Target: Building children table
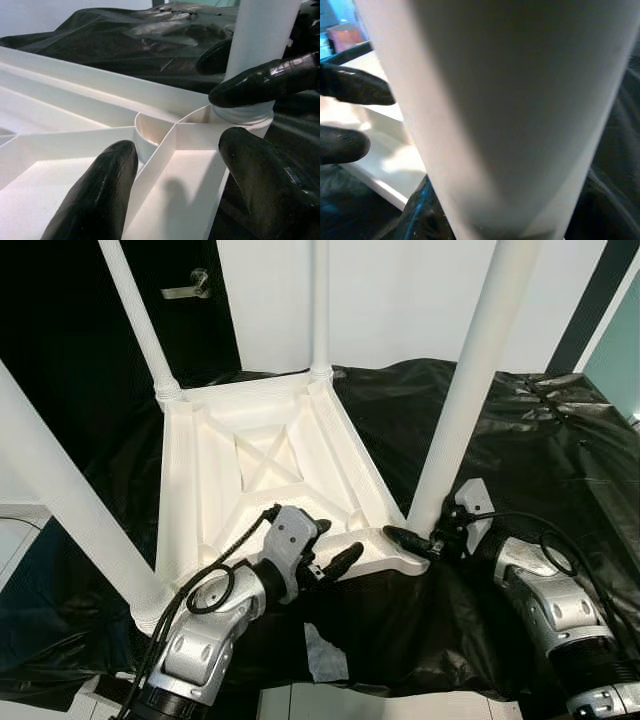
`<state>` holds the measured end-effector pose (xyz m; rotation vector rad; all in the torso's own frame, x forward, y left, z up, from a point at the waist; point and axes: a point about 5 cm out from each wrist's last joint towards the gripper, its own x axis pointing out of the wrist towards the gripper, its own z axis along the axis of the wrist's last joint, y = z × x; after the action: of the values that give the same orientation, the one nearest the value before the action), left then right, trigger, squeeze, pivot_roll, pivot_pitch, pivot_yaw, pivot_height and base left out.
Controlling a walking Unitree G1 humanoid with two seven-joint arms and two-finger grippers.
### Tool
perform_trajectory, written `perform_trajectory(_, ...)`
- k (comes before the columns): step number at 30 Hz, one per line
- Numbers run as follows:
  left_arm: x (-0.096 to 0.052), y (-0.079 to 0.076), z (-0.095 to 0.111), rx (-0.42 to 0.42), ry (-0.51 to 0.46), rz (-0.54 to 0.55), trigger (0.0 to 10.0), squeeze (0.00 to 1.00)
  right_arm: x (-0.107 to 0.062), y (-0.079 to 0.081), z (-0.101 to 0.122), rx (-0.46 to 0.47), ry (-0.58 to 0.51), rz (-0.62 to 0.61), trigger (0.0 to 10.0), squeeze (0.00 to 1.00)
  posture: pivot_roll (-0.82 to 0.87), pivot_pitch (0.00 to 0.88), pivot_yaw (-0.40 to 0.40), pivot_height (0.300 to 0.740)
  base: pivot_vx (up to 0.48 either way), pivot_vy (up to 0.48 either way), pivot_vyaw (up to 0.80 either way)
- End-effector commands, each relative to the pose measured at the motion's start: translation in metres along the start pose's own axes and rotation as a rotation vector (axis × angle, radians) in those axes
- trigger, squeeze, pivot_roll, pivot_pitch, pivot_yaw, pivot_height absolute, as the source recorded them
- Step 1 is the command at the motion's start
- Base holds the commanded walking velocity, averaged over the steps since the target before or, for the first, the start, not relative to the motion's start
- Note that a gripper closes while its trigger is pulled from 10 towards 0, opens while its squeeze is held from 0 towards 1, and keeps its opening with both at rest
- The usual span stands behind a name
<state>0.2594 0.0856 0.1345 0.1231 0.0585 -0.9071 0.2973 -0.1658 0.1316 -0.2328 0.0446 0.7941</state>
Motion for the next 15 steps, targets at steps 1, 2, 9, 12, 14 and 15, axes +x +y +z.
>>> perform_trajectory(1, -0.001, -0.001, 0.003, 0.019, -0.005, 0.005, 10.0, 0.0, -0.002, 0.004, -0.014, 0.019, 0.077, -0.086, 10.0, 0.0, 0.0, 0.0, -0.015, 0.74, 0.0, 0.0, 0.0)
perform_trajectory(2, -0.001, -0.001, 0.003, 0.019, -0.005, 0.005, 10.0, 0.0, -0.002, 0.004, -0.014, 0.019, 0.077, -0.086, 10.0, 0.0, 0.0, 0.0, -0.015, 0.74, 0.0, 0.0, 0.0)
perform_trajectory(9, -0.001, -0.003, 0.002, 0.018, 0.003, -0.021, 10.0, 0.0, -0.002, 0.024, -0.017, 0.136, 0.094, -0.423, 10.0, 0.0, -0.02, 0.0, 0.002, 0.74, 0.0, 0.0, 0.0)
perform_trajectory(12, 0.0, -0.003, 0.002, 0.019, 0.006, -0.03, 10.0, 0.0, 0.001, 0.034, -0.016, 0.164, 0.089, -0.548, 10.0, 0.0, -0.02, 0.0, 0.007, 0.74, 0.0, 0.0, 0.0)
perform_trajectory(14, 0.0, -0.004, 0.002, 0.019, 0.006, -0.033, 10.0, 0.0, 0.002, 0.037, -0.016, 0.17, 0.09, -0.589, 10.0, 0.0, -0.02, 0.0, 0.007, 0.74, 0.0, 0.0, 0.0)
perform_trajectory(15, 0.0, -0.004, 0.002, 0.019, 0.006, -0.035, 10.0, 0.0, 0.003, 0.039, -0.016, 0.189, 0.085, -0.656, 10.0, 0.0, -0.02, 0.0, 0.006, 0.74, 0.0, 0.0, 0.0)
